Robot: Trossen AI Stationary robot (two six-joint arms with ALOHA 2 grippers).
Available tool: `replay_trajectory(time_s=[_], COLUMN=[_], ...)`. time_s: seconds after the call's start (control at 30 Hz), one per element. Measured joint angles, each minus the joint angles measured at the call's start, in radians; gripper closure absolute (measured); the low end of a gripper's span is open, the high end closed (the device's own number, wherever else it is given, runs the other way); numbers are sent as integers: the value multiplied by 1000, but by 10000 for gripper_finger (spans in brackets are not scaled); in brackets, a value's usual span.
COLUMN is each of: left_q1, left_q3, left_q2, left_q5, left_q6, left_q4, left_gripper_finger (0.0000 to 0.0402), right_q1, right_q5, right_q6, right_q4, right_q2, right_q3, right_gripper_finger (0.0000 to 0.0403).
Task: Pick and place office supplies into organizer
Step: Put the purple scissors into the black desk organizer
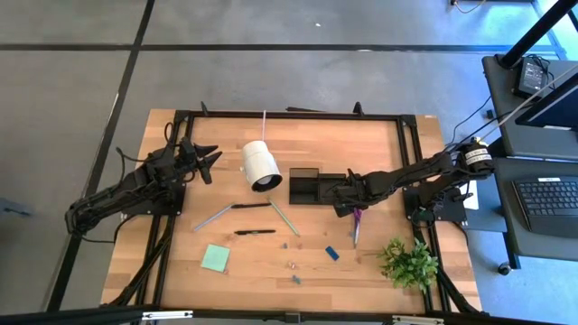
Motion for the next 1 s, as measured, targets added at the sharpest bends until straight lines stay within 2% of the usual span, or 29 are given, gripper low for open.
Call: replay_trajectory(time_s=[0.7,1.0], left_q1=[0,0], left_q3=[0,0], left_q2=[0,0], left_q5=[0,0], left_q6=[0,0], left_q4=[0,0], left_gripper_finger=[274,274], right_q1=[-1,0], right_q5=[-2,-1], right_q6=[-6,6], right_q4=[8,80], right_q2=[0,-7], right_q3=[-1,-68], right_gripper_finger=[144,145])
